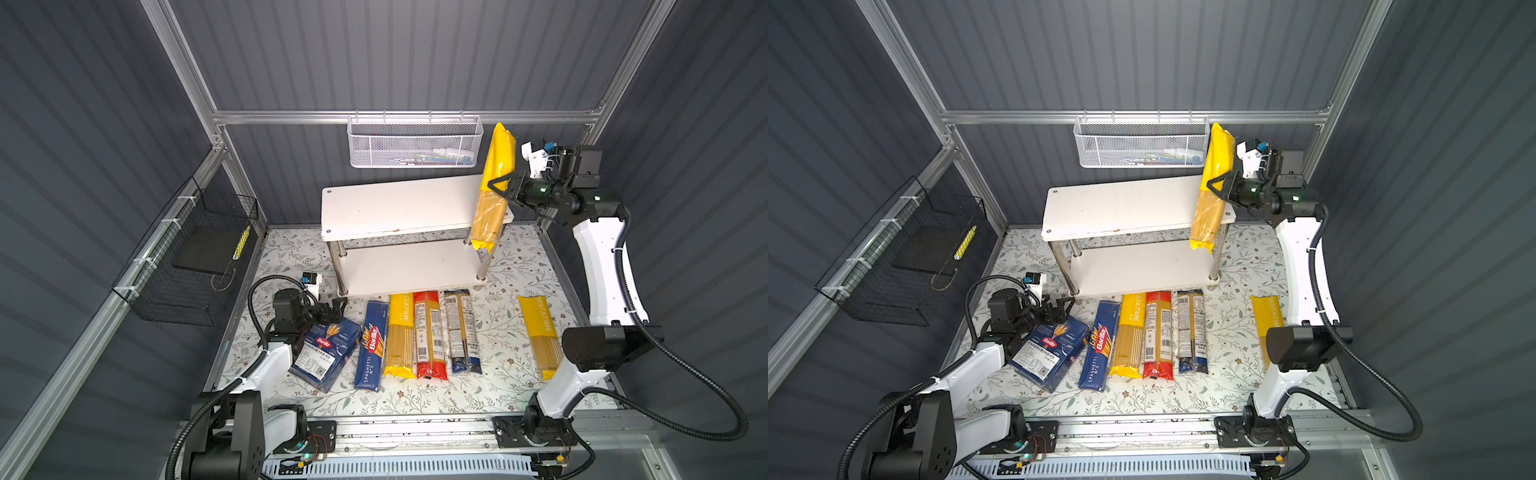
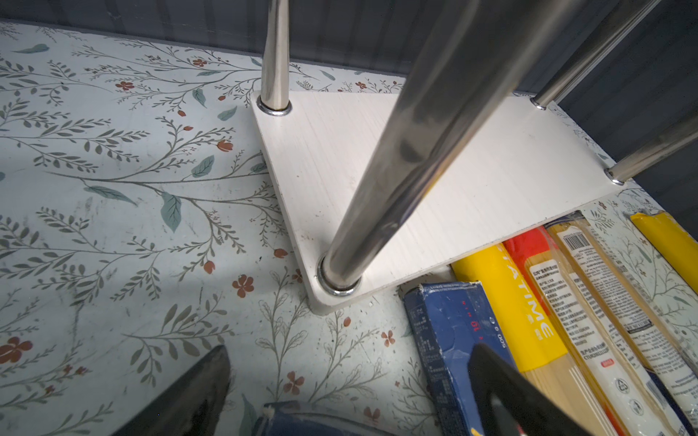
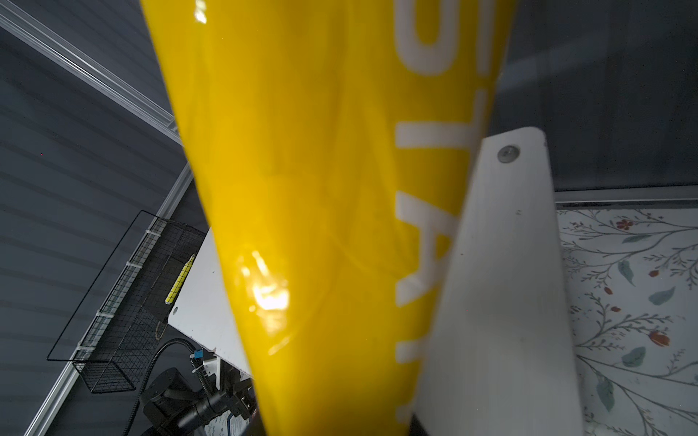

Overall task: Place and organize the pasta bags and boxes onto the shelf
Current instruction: 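Carry the yellow bag over the top shelf with the right gripper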

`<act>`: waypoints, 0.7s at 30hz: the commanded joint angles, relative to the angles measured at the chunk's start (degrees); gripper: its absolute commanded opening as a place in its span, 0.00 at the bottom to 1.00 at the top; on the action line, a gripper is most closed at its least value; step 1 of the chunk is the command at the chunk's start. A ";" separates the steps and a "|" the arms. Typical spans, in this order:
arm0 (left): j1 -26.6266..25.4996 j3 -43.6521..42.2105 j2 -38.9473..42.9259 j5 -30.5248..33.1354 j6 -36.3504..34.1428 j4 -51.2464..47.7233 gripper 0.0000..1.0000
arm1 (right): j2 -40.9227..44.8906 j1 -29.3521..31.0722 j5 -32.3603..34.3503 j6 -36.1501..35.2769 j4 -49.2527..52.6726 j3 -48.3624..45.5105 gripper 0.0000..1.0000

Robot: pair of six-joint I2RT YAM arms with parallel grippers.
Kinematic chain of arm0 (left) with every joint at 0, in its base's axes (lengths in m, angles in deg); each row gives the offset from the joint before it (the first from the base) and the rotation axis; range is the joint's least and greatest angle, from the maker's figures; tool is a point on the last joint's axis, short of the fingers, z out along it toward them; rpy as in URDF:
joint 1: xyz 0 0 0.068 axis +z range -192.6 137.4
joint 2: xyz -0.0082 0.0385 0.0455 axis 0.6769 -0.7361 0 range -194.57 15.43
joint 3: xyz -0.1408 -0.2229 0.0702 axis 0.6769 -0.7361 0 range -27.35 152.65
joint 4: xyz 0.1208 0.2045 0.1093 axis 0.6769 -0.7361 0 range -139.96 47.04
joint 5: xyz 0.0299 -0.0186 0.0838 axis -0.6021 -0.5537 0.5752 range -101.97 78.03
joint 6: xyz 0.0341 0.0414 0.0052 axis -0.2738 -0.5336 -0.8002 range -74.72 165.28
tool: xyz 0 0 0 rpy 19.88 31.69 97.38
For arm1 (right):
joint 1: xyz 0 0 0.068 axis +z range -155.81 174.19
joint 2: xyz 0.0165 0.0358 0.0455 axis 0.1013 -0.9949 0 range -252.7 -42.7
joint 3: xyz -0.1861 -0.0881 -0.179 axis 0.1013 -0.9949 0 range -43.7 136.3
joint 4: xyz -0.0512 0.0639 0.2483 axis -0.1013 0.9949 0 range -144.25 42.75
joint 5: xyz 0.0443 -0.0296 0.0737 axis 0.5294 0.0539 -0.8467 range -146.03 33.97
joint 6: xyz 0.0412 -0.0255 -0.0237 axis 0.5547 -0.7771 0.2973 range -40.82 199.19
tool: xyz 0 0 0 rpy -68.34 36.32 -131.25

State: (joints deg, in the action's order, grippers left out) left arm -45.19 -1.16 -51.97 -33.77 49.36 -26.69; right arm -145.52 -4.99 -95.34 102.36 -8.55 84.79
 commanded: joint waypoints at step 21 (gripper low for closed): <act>-0.31 0.34 0.75 0.38 -1.09 -0.21 0.99 | -6.37 -0.38 1.42 1.24 -4.04 5.58 0.13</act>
State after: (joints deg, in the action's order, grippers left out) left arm -45.19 -1.16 -51.97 -33.62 49.33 -26.69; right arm -150.97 -5.08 -96.39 105.62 -7.48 90.25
